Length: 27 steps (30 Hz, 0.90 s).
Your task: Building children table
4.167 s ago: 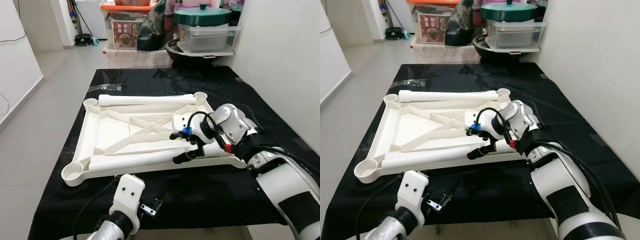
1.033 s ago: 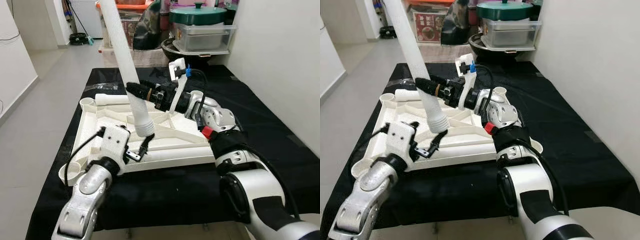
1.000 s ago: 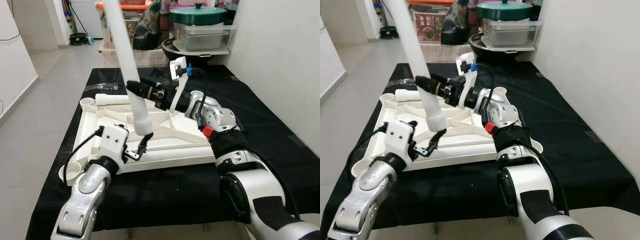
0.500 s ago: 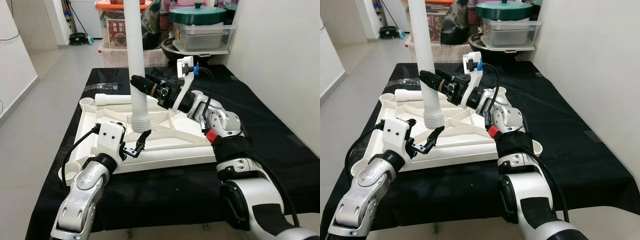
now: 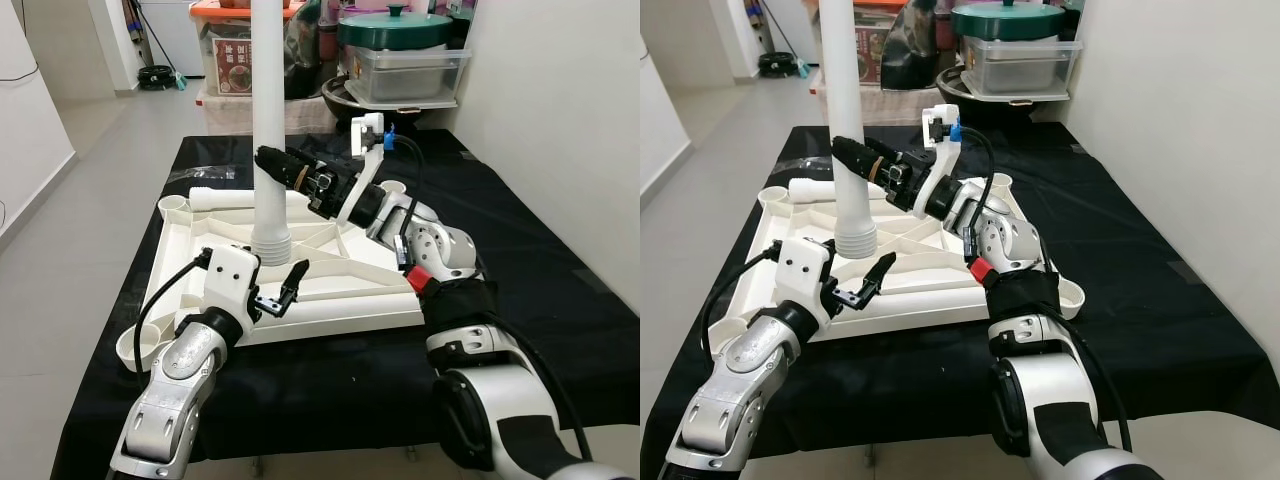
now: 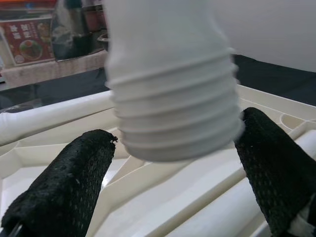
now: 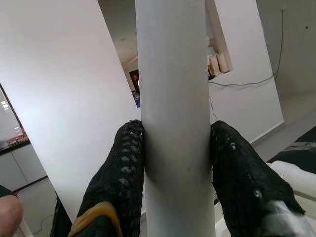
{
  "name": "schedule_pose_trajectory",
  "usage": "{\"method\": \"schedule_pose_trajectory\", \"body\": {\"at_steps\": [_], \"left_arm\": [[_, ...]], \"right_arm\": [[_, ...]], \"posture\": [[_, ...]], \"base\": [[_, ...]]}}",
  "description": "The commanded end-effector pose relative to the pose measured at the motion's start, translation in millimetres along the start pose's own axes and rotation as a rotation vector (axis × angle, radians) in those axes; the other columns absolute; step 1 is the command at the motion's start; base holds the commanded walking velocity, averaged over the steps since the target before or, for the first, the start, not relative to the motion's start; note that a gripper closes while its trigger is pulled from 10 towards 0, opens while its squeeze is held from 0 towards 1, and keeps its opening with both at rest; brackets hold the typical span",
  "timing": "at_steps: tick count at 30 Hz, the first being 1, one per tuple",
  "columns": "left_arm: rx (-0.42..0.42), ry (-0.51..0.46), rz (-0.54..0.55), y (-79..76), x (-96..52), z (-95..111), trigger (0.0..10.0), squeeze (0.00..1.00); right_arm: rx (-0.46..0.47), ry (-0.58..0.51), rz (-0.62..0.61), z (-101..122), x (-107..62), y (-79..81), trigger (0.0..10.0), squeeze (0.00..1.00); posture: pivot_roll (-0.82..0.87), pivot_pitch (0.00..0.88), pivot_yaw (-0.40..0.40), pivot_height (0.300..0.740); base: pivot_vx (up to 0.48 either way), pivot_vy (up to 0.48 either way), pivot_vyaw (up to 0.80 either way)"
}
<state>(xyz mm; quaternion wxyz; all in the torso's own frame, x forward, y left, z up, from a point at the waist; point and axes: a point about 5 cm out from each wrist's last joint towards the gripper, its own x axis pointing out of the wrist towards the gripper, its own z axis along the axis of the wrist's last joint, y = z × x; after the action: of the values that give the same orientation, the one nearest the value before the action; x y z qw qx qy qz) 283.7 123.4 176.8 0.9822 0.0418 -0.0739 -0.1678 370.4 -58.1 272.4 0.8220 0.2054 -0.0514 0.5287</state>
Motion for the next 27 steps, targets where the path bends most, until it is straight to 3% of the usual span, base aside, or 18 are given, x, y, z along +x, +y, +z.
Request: {"method": "schedule_pose_trajectory", "body": {"at_steps": [1, 20, 21, 27], "left_arm": [[0.010, -0.011, 0.027, 4.4, 2.2, 2.1, 10.0, 0.00], [-0.003, -0.024, 0.001, -2.7, 7.1, 3.5, 10.0, 0.00], [0.000, -0.024, 0.000, -2.6, 6.5, 3.3, 0.0, 0.00], [0.026, -0.004, 0.036, 2.1, 4.6, -1.3, 0.0, 0.00]], "right_arm": [[0.006, -0.017, 0.025, 0.5, -0.4, 4.2, 0.0, 0.00], [0.058, 0.014, 0.055, -29.7, 0.8, 20.1, 0.0, 0.00], [0.057, 0.015, 0.054, -29.8, 0.3, 20.5, 0.0, 0.00], [0.054, 0.010, 0.041, -28.2, -1.5, 19.9, 0.0, 0.00]], "posture": [[0.07, 0.000, -0.031, 0.740], [0.07, 0.000, -0.029, 0.740], [0.07, 0.000, -0.029, 0.740], [0.07, 0.000, -0.029, 0.740]], "base": [[0.000, 0.000, 0.00], [0.000, 0.000, 0.00], [0.000, 0.000, 0.00], [0.000, 0.000, 0.00]]}}
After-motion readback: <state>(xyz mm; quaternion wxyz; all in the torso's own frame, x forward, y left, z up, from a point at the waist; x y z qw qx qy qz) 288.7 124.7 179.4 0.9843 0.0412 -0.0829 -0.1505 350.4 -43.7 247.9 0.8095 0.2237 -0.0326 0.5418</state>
